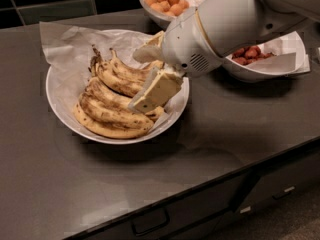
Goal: Pick banana from white bowl
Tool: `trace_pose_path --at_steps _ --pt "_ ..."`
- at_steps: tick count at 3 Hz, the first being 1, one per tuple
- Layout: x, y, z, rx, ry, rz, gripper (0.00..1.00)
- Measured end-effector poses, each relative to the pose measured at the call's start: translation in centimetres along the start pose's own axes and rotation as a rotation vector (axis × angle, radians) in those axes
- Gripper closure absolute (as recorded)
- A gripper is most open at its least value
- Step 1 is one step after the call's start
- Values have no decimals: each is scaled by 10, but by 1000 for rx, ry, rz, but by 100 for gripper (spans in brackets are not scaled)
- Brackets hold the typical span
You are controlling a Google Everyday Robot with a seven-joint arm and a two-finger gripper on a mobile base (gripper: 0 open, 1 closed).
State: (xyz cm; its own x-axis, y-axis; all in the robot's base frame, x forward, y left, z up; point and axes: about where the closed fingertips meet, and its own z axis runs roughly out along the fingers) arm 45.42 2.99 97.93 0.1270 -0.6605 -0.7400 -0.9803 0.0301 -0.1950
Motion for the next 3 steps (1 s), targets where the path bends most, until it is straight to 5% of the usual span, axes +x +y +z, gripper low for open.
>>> trace_pose_path --at_steps 3 --pt "0 17 23 69 201 -29 38"
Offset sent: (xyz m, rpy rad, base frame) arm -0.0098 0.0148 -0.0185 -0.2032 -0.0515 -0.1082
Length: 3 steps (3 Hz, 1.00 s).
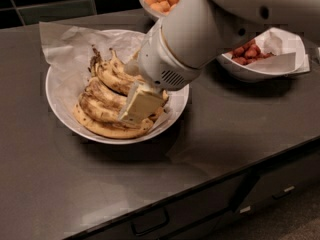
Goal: Pick banana from white bowl
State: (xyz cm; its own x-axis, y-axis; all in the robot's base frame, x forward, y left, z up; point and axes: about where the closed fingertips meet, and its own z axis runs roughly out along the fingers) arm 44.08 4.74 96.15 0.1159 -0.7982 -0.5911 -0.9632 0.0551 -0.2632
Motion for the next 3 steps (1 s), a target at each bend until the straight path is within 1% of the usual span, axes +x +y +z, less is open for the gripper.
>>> trace_pose_path --at_steps 1,2,3 --pt "3 5 5 28 30 -22 38" --pt "-3 6 7 19 1 -58 33" --pt "-4 6 6 20 -1 -65 39"
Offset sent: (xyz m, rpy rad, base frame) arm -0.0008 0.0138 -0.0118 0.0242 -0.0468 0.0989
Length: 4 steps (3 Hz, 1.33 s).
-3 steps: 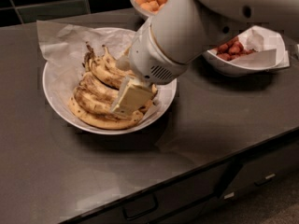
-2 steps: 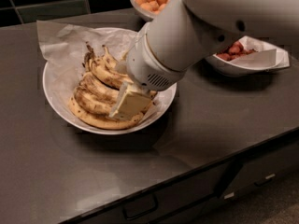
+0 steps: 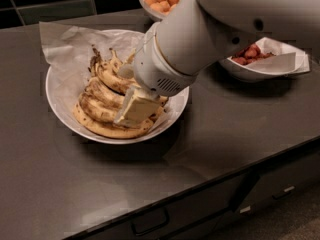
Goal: Pick banana from white bowl
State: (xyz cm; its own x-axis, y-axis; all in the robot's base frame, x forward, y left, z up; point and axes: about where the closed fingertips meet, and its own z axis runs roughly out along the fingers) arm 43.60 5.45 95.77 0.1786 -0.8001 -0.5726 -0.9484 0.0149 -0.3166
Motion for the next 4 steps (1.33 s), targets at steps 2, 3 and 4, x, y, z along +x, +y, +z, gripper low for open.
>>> trace_pose_path --at_steps 2,3,4 --pt "0 0 0 0 0 0 45" --pt "-6 2 4 -5 -12 3 45" --pt "-12 3 12 -9 -21 7 42"
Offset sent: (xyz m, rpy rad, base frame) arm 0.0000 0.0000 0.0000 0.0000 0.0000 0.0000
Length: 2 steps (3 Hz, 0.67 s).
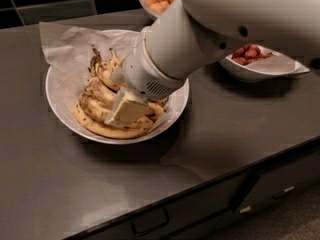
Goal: Pick banana from white bowl
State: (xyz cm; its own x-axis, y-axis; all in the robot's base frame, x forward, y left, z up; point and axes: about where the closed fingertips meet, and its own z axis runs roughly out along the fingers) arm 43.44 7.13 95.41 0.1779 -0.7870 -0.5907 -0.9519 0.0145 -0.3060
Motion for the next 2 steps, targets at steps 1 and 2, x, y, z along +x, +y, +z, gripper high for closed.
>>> trace_pose_path --at_steps 1,2 --pt "-4 4 8 -16 -7 8 38" --pt "-2 8 18 -38 -6 30 38"
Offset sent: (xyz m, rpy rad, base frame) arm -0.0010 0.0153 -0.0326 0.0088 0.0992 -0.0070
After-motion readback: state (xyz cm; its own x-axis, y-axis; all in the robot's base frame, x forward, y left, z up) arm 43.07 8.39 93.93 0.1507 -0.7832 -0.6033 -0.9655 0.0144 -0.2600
